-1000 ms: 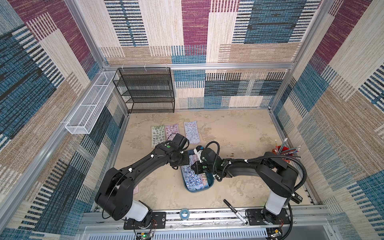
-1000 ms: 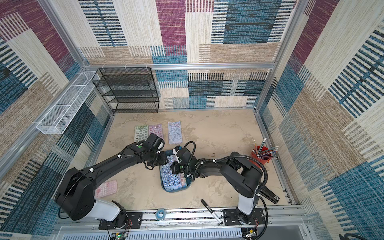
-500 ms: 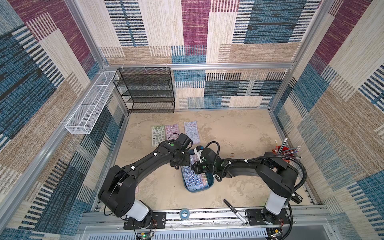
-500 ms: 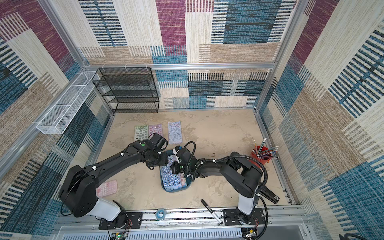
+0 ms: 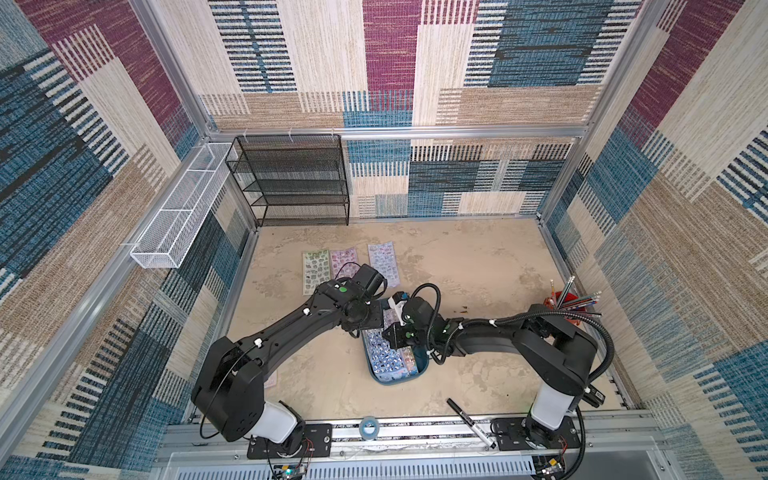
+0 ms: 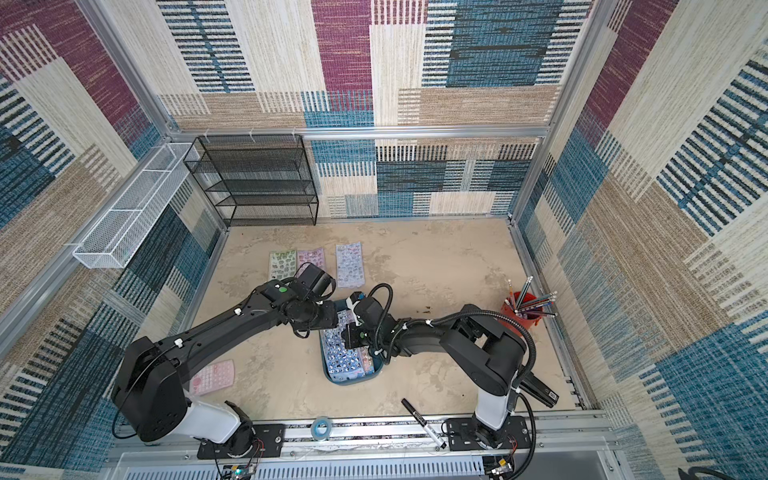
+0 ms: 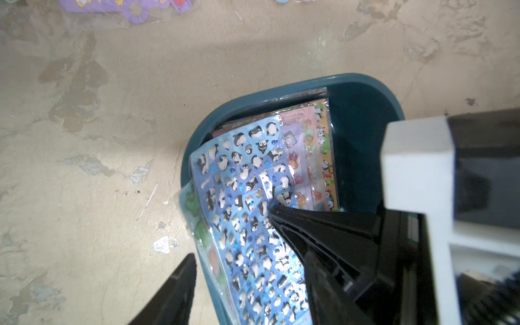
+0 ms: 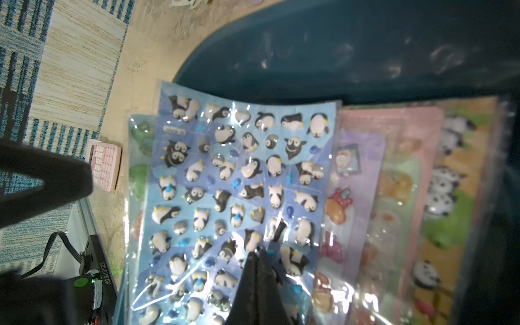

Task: Take the stickers out of the storage box
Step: Pick up the sticker from the storage box.

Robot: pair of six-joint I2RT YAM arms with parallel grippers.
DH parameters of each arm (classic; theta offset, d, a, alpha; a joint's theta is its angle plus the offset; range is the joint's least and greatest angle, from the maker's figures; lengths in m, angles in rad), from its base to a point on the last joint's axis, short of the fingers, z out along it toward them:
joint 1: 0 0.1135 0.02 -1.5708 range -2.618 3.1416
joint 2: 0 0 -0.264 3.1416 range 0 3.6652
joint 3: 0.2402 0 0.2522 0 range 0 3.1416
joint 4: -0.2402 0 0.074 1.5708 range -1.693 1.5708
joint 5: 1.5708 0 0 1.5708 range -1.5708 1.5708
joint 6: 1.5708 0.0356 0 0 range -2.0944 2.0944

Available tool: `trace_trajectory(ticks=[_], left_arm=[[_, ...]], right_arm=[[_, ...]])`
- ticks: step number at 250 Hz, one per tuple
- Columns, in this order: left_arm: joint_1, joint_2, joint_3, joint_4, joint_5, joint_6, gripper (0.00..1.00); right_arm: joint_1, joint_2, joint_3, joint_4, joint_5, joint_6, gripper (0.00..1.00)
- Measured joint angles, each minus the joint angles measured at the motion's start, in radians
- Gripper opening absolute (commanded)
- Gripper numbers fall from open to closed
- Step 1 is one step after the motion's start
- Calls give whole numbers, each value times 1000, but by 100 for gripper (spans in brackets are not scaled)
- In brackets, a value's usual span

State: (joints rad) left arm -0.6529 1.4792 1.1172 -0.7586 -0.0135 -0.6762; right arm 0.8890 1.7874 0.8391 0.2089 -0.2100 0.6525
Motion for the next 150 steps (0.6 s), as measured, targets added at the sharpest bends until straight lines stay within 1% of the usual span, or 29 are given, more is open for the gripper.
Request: trace_trajectory(ticks=[32,110,130,142,150], left_arm=[[-5,8,-8,0,20,-9,61],[-13,88,-17,34,29,-26,60],[-15,105,-23,50,40,-27,57],[-15,117,-26,57,43,-27,52],[-15,124,-28,60,43,-27,48]], right_arm=[[0,0,-2,3,0,1,2],[0,2,-6,11,1,4,2],[0,2,-6,12,1,4,2],[0,2,-8,14,1,4,2],[0,2,-8,15,1,5,2]])
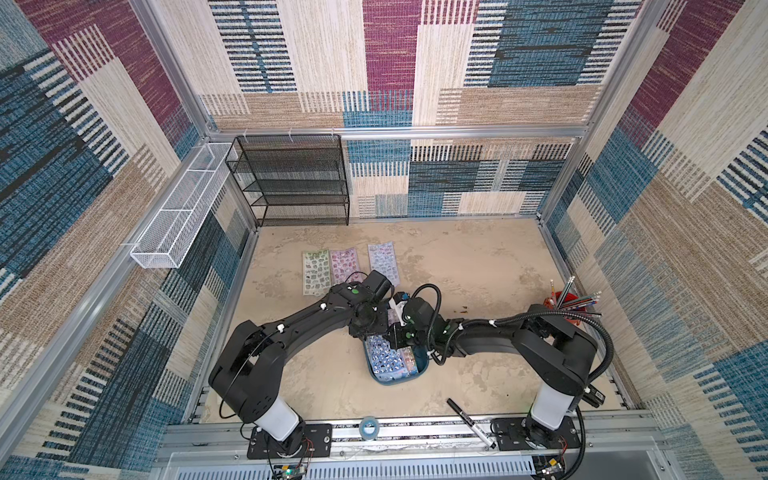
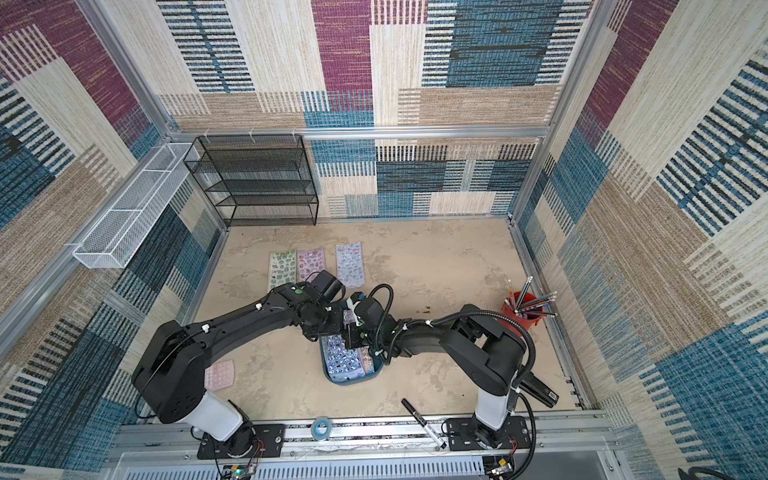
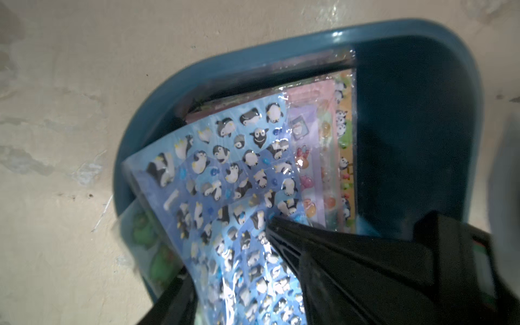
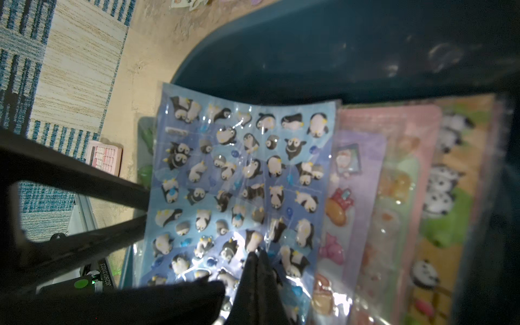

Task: Take the stickers out of the storage box
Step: Pick up the sticker from the storage box.

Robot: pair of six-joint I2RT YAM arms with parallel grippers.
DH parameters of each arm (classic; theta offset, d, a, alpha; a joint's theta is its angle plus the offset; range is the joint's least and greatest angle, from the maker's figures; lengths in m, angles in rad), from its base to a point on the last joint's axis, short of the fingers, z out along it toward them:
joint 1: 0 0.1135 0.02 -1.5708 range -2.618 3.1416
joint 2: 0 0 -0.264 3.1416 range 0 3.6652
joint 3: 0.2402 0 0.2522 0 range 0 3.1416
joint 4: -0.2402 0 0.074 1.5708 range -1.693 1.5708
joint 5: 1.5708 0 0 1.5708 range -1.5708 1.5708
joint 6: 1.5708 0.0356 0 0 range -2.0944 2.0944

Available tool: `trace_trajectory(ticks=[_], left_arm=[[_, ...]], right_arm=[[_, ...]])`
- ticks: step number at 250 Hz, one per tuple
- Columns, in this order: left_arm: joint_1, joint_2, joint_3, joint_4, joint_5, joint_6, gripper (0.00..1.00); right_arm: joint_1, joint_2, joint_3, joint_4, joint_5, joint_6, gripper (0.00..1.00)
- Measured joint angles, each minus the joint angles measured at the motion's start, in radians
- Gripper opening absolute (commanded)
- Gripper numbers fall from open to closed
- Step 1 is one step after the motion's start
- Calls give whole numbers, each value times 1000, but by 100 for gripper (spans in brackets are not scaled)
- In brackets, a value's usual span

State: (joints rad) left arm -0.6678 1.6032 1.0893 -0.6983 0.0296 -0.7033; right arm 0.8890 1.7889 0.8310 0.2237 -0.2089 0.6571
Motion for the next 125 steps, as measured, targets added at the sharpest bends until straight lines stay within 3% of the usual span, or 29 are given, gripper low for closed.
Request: trace_trajectory(ticks=[28,43,71,125], left_arm=[[1,22,-7,3,-3,-1,12],[5,29,-9,2,-5,-1,0],[2,32,-7,11,3,-3,0],[3,-10,21,14,28,9,0]], right_arm=[[0,-1,-3,5,0,0,3],[0,-6,-9,5,3,1,3],[0,-24,-15,-9,11,8,4],[-1,-116,1,-138,74,-6,21]])
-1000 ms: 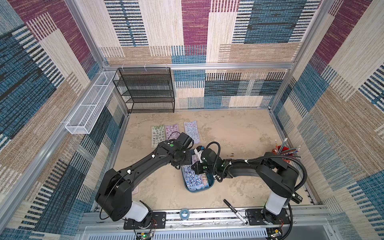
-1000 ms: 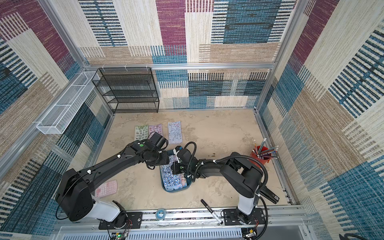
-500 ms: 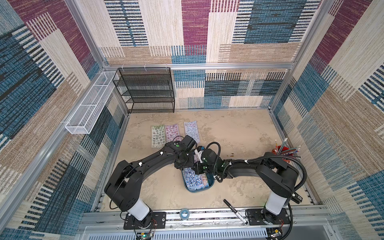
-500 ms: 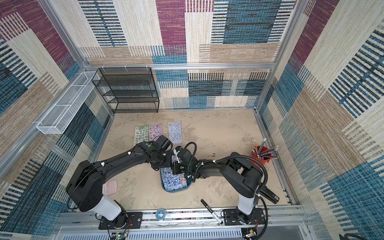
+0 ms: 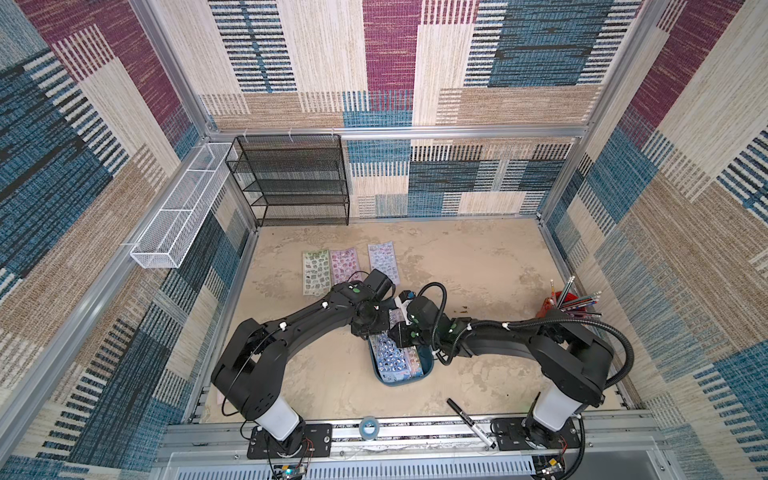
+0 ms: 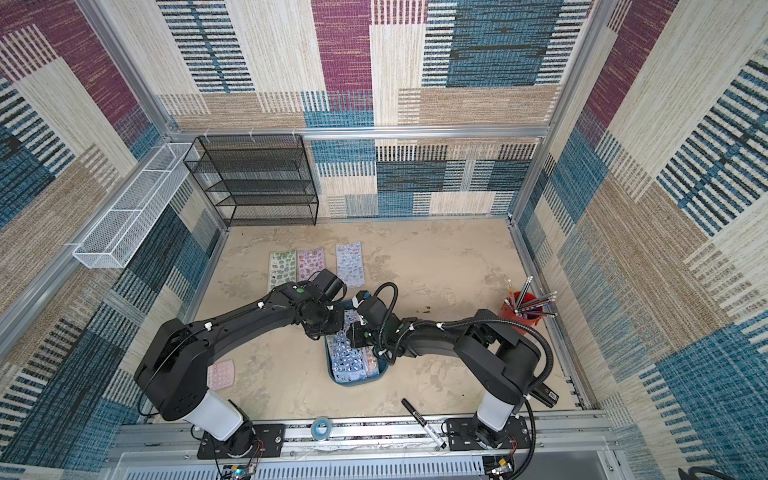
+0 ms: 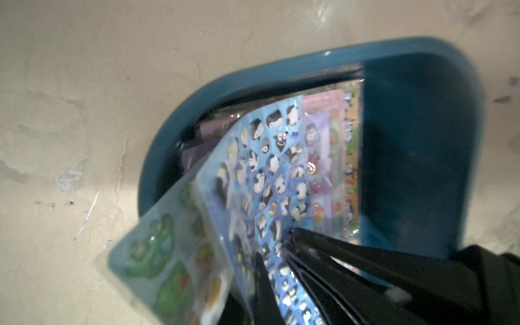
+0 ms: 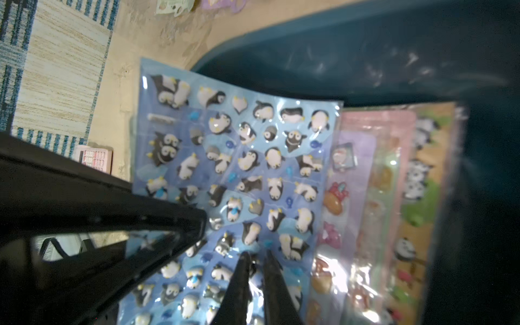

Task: Take the stickers out of the storage box
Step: Pick up the sticker from the storage box.

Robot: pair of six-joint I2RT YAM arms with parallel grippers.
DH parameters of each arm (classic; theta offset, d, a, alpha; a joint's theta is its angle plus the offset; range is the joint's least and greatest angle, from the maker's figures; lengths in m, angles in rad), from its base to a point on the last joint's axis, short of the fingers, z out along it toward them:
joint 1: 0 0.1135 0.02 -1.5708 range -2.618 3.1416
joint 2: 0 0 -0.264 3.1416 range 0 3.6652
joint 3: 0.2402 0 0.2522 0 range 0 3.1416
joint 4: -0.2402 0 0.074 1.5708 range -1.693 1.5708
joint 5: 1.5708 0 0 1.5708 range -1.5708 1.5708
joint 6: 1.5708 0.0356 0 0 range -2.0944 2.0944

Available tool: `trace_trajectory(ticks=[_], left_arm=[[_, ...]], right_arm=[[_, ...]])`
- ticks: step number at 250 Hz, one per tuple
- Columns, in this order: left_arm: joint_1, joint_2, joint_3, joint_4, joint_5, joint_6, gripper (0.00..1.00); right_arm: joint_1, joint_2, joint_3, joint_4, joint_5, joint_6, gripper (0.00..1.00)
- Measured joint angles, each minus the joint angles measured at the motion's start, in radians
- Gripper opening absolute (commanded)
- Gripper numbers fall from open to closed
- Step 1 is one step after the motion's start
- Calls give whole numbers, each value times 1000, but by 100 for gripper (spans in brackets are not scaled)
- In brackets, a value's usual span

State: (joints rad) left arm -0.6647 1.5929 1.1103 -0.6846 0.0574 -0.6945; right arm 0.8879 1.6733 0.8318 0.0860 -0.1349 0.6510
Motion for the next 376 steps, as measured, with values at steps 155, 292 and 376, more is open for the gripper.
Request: trace_trajectory(ticks=[155,292,376], left_arm=[[122,-307,80,156,219,193,0],[267,-327,-32,478,530,79,3],[270,-344,-41,504,464,79,73]], right_arm=[[-186,-409,96,-178,19,-286,72],[-248,-283,41,82,-388,-109,0],[-310,-243,169,-10,-297,-126,0]])
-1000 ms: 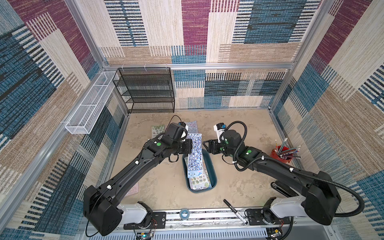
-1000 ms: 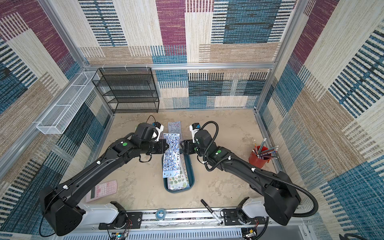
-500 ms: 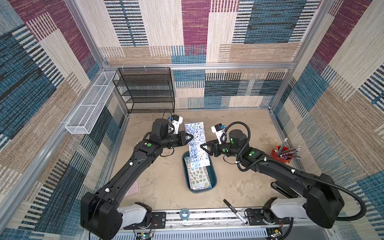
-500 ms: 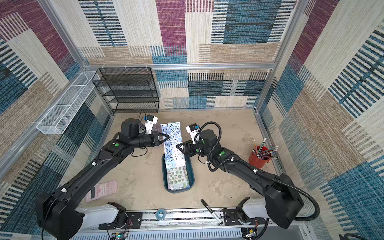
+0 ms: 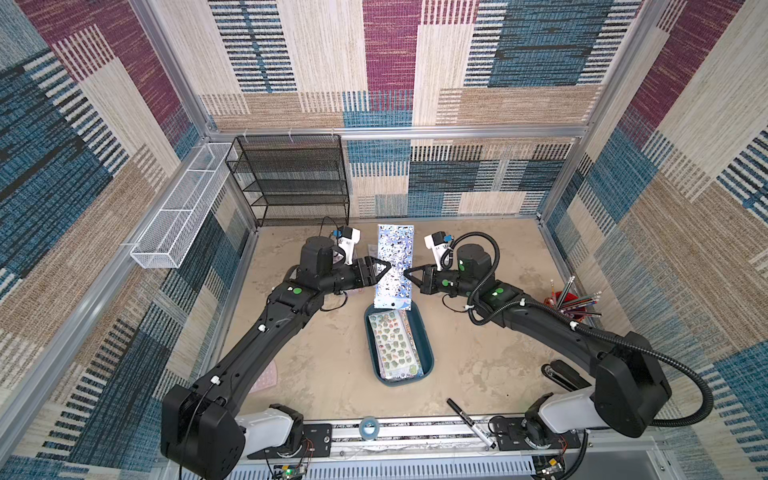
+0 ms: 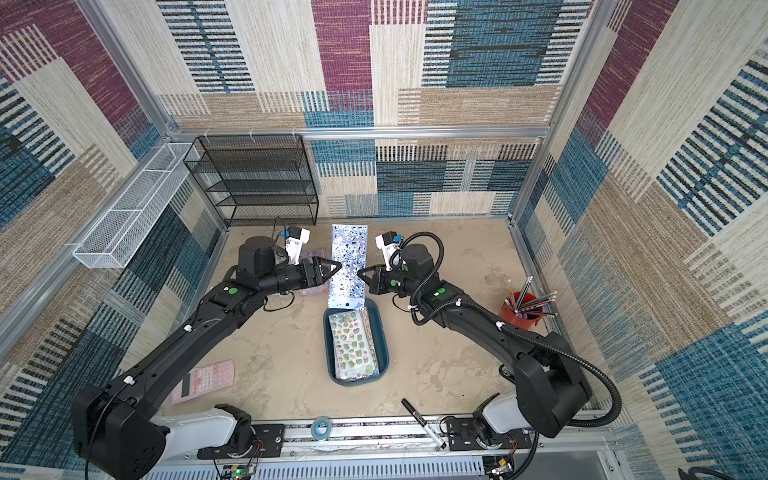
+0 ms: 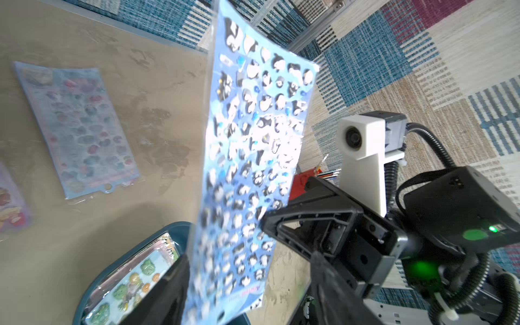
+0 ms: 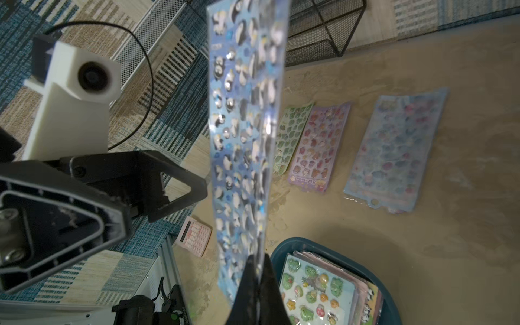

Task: Take the stickers out of the storage box
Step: Pick up the sticker from the storage box, then place the sticker at the center of the board.

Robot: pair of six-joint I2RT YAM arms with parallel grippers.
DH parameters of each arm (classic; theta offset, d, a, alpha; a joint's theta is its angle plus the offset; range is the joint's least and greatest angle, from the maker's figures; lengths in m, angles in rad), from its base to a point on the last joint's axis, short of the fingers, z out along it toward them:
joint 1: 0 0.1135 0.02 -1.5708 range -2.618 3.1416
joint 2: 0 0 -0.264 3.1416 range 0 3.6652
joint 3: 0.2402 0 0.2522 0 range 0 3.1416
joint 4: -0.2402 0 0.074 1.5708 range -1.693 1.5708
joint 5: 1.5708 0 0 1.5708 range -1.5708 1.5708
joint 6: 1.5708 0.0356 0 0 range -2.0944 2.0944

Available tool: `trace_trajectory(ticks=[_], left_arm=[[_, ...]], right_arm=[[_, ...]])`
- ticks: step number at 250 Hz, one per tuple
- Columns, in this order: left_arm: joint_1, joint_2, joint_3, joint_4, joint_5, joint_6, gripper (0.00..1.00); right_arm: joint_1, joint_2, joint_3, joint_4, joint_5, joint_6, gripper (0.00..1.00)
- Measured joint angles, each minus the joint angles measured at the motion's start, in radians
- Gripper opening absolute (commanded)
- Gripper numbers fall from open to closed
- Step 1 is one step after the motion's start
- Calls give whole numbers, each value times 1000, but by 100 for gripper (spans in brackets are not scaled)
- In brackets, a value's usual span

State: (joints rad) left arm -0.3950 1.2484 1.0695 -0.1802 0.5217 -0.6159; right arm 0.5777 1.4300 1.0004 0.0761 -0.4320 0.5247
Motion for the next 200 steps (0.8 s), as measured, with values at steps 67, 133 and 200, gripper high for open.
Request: trace_trajectory(ticks=[67,133,200], left_arm=[[10,-90,-30,-41,-106,15,77],[34,-95,-40,-82,-156,14,80],[42,-42,-39,-109,-208,14,79]], right_arm=[[-87,81,111,-173,135,-123,0],[-116,306,375,-415,332,-288,0],[-180,510,504,-508,332,-351,0]])
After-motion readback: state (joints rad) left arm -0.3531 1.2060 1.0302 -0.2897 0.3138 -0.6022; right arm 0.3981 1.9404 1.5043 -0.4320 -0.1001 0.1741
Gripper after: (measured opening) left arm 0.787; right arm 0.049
